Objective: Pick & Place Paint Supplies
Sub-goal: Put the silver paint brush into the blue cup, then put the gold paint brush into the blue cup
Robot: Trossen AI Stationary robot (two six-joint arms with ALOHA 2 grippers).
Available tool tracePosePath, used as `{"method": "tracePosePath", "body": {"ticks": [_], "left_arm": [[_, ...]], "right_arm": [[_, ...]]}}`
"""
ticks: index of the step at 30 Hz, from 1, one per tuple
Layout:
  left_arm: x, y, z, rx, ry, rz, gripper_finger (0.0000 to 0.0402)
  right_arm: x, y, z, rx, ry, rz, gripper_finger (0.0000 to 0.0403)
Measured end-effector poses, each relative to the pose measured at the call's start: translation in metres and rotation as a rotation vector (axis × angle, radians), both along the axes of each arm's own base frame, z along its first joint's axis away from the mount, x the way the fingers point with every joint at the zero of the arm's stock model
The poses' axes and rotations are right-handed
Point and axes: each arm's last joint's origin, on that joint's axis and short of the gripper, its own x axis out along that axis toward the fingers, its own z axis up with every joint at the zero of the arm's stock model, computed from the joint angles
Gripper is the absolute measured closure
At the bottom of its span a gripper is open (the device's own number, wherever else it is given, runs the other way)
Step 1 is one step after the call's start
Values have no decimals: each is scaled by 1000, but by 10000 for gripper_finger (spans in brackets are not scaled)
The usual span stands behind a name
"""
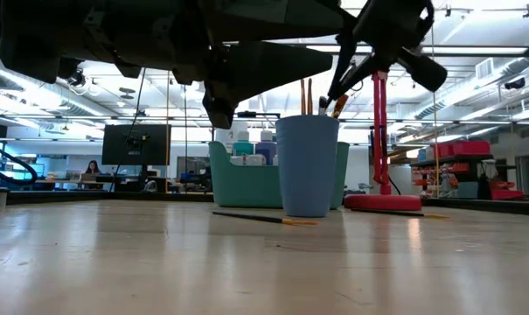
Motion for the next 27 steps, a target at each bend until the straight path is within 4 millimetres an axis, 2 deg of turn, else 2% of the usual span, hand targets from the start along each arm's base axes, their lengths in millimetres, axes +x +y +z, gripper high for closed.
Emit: {"method": "tracePosePath", "body": {"ticks": [10, 18, 22, 27], "left_arm": [[0, 0, 0, -10, 0, 1, 246], [0, 0, 0, -15, 1, 1, 246], [0, 0, 0, -9, 0, 1, 246], [0, 0, 0, 21, -1, -10, 246]], "right_arm": [[9, -2, -3, 40, -115, -19, 337], [11, -2, -4, 109, -122, -2, 302], [11, -1, -3, 139, -190, -64, 285], [9, 6, 0, 96, -307, -152, 274]]}}
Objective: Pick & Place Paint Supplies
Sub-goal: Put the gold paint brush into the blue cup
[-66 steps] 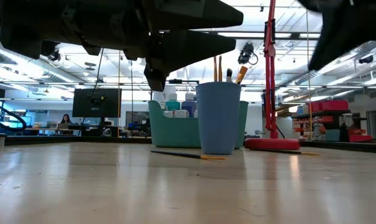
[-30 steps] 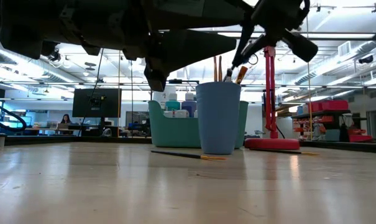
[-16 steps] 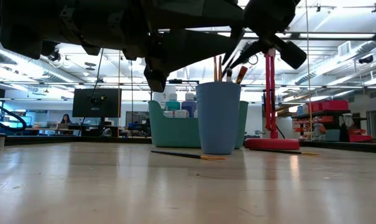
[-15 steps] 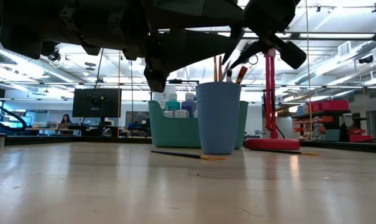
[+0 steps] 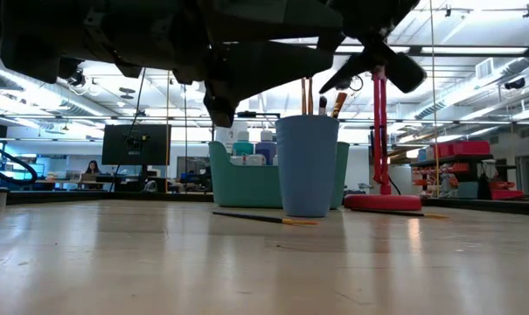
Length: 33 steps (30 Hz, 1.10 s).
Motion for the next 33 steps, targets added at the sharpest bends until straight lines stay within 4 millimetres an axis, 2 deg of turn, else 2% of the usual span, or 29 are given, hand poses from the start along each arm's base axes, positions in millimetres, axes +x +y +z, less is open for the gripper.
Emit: {"method": "tracePosePath", "body": {"ticks": [7, 12, 17, 22, 25, 30, 33], "left_arm": [[1, 1, -3, 41, 27, -29, 246], [4, 7, -6, 57, 62, -72, 246], [7, 16, -8, 189, 71, 36, 246], [11, 24, -8, 322, 72, -1, 245], [14, 32, -12, 312, 112, -17, 239], [18, 40, -12, 248, 111, 2, 230], [18, 40, -12, 260, 108, -3, 230]], "right_arm": [[-9, 22, 3, -43, -154, -83, 275], [-25, 43, 9, 70, -287, -124, 281], [-56, 52, 20, 342, -378, -238, 289], [-82, 58, 28, 742, -410, -475, 296], [-90, 66, 22, 862, -458, -588, 295], [-109, 70, -4, 893, -577, -728, 286], [-122, 66, -21, 895, -753, -819, 283]]}}
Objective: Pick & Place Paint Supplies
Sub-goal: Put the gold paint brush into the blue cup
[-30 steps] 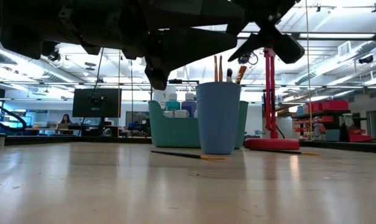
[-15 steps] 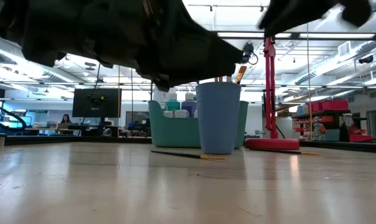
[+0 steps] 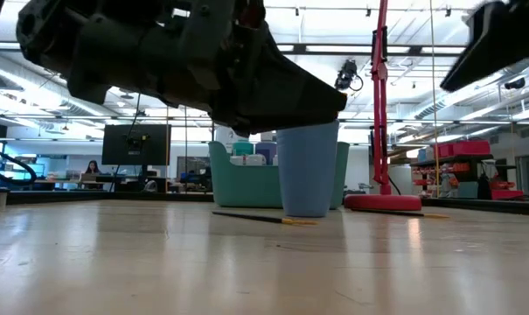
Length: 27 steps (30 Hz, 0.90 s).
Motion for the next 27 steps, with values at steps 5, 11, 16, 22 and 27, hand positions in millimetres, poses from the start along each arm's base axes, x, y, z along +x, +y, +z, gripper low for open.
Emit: {"method": "tracePosePath", "body": {"ticks": [5, 11, 16, 22, 27], "left_arm": [[0, 0, 0, 13, -1, -4, 229], [0, 1, 0, 19, -5, 35, 230], [0, 1, 0, 20, -6, 40, 230], [0, 2, 0, 23, -6, 58, 230], [0, 2, 0, 23, -6, 58, 230]], "right_arm": [[-16, -16, -50, 83, -230, -223, 282], [-19, -43, -102, 225, -455, -344, 282], [-20, -62, -121, 215, -550, -340, 282], [-22, -76, -129, 189, -577, -356, 282], [-25, -84, -133, 165, -559, -376, 282]]}}
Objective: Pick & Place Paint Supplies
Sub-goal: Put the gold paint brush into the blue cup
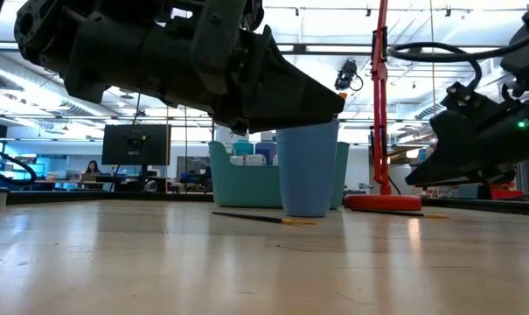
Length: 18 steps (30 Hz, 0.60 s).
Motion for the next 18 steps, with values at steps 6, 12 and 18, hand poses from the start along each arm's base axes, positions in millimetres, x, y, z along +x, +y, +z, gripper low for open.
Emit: {"method": "tracePosePath", "body": {"ticks": [6, 12, 18], "left_arm": [[0, 0, 0, 0, 0, 0, 230], [0, 0, 0, 0, 0, 0, 230], [0, 0, 0, 0, 1, 0, 230]], "right_arm": [[3, 0, -8, 4, 30, 11, 282], [4, -2, -23, -16, 53, -18, 282], [6, -4, -39, -6, 68, -45, 282]]}}
